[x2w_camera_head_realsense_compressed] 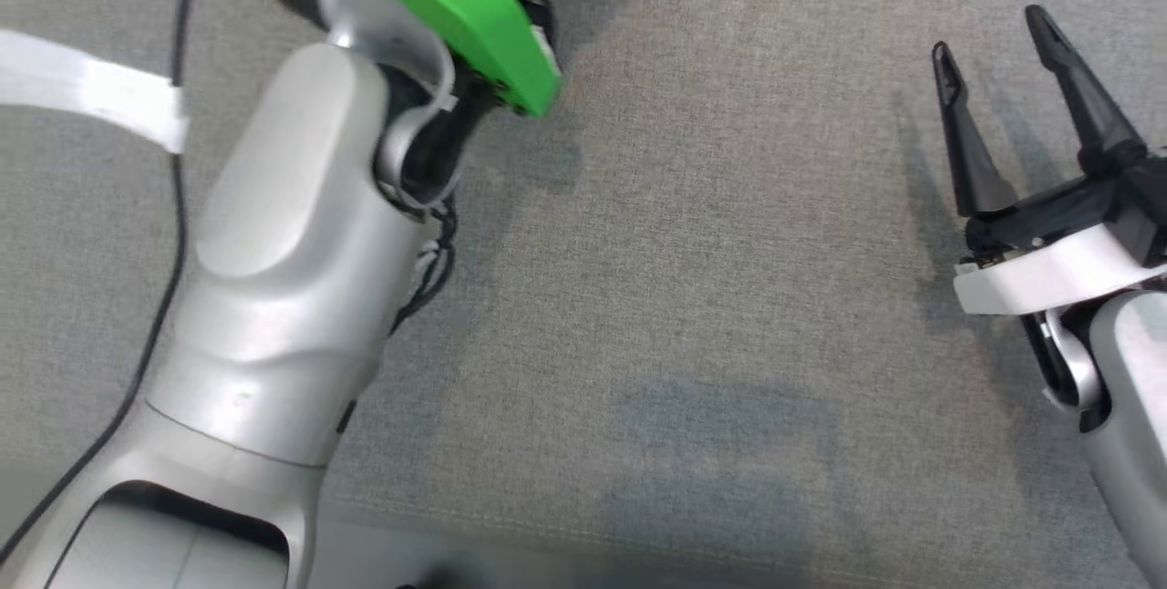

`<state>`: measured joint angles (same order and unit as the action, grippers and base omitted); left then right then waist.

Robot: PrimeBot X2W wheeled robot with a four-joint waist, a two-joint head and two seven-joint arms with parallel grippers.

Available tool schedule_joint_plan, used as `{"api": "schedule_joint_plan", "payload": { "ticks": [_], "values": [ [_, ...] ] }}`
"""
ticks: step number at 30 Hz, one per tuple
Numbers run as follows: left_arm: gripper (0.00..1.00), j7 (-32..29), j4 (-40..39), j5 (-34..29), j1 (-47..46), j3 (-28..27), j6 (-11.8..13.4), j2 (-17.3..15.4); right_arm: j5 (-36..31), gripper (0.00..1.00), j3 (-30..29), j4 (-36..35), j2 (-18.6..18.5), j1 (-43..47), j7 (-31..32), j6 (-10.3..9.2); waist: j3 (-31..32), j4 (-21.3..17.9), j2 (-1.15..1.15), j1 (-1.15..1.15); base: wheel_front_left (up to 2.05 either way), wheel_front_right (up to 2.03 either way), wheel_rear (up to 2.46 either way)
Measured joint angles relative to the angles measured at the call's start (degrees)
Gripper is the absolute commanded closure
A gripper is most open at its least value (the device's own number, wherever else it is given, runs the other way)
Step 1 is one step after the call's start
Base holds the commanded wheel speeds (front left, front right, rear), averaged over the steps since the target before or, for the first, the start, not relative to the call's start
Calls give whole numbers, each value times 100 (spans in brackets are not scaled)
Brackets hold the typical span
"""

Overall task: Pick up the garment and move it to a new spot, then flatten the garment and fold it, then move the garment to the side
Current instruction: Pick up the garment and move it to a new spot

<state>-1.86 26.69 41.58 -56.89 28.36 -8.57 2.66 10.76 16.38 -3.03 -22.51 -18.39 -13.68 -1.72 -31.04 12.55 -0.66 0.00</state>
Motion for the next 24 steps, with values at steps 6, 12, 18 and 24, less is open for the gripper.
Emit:
{"api": "schedule_joint_plan", "payload": {
  "ticks": [6,12,18,24],
  "values": [
    [100,-412,-953,558,112,978,63,-269,58,0,137,247,364,30,-53,-47,361,-101,0,0,0,0,0],
    [100,-681,-1755,1096,484,1626,80,-397,210,0,191,566,623,382,-76,-101,758,-381,0,0,0,0,0],
    [100,-958,-2335,2007,919,1552,81,-423,293,0,116,849,678,826,-76,-185,1186,-692,0,0,0,0,0],
    [100,-1445,-2539,3326,1380,898,508,-443,294,0,94,816,786,999,-82,-175,1593,-987,0,0,0,0,0]
  ]
}}
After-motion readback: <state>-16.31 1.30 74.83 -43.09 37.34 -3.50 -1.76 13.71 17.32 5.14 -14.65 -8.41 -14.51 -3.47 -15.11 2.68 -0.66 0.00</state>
